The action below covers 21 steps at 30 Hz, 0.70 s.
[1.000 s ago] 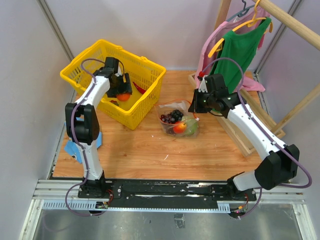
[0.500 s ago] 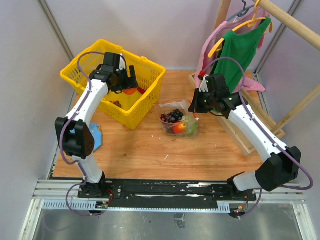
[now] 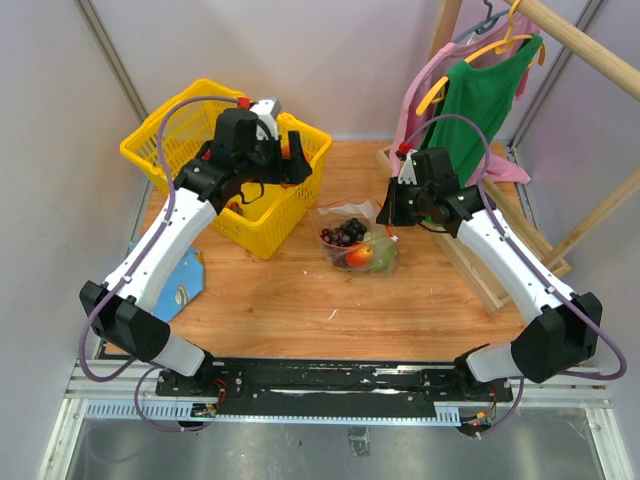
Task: Place the food in the zip-top bag and seal the zipper
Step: Pick up the fake fruit from the bin, then place the fake fruit in the zipper food storage bag.
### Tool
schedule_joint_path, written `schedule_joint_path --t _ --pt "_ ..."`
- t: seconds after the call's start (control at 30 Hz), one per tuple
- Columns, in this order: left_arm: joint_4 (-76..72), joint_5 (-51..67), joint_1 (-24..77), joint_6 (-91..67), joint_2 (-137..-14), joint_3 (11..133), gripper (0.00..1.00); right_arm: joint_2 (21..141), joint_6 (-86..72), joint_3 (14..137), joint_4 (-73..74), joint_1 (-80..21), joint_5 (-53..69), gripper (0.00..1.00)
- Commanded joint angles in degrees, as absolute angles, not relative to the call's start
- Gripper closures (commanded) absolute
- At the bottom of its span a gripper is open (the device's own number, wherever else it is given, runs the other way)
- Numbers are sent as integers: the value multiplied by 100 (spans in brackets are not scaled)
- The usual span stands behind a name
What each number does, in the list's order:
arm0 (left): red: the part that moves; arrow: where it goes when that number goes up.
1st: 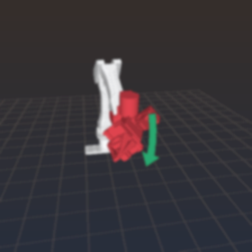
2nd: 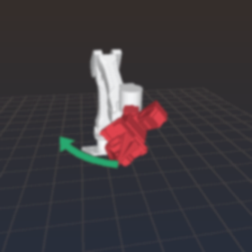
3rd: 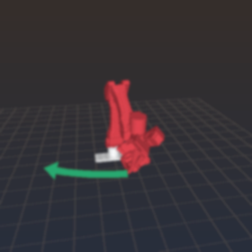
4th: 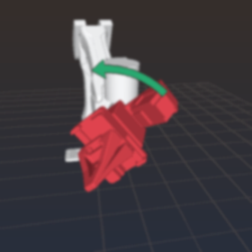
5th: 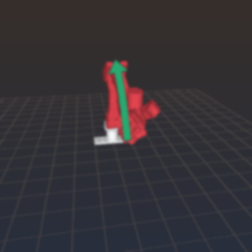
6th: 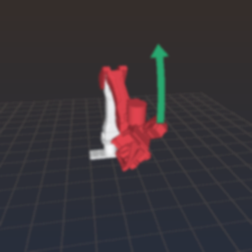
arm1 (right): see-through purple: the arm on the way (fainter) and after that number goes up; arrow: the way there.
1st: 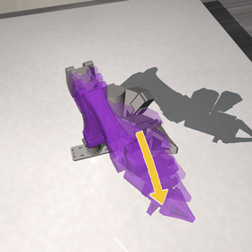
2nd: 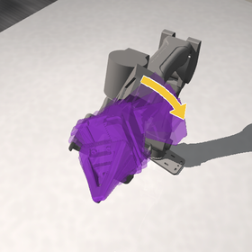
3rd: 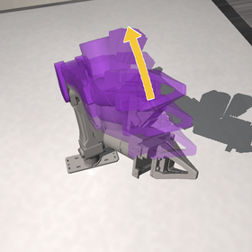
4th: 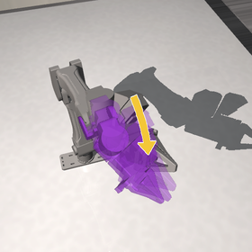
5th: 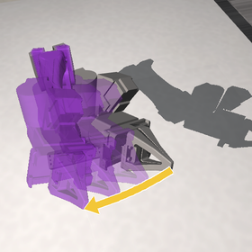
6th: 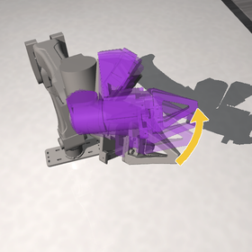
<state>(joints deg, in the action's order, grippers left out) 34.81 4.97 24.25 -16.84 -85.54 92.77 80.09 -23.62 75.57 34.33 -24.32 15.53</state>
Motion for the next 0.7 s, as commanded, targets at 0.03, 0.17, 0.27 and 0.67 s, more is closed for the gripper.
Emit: schedule_joint_path --t 0.03,0.17,0.27,0.67 --pt "3199 446 3171 -1320 -8269 9133 46 8040 -2450 7709 3385 -2373 1679 97" --pt "3071 345 3718 -1179 -8287 9037 47 8033 -2470 7702 3379 -2373 1679 97" --pt "3002 352 4043 -1180 -8404 9006 47 8025 -2487 7699 3381 -2373 1670 97" --pt "2891 212 4797 -1089 -9067 8701 46 7972 -2516 7647 3375 -2373 1630 97"
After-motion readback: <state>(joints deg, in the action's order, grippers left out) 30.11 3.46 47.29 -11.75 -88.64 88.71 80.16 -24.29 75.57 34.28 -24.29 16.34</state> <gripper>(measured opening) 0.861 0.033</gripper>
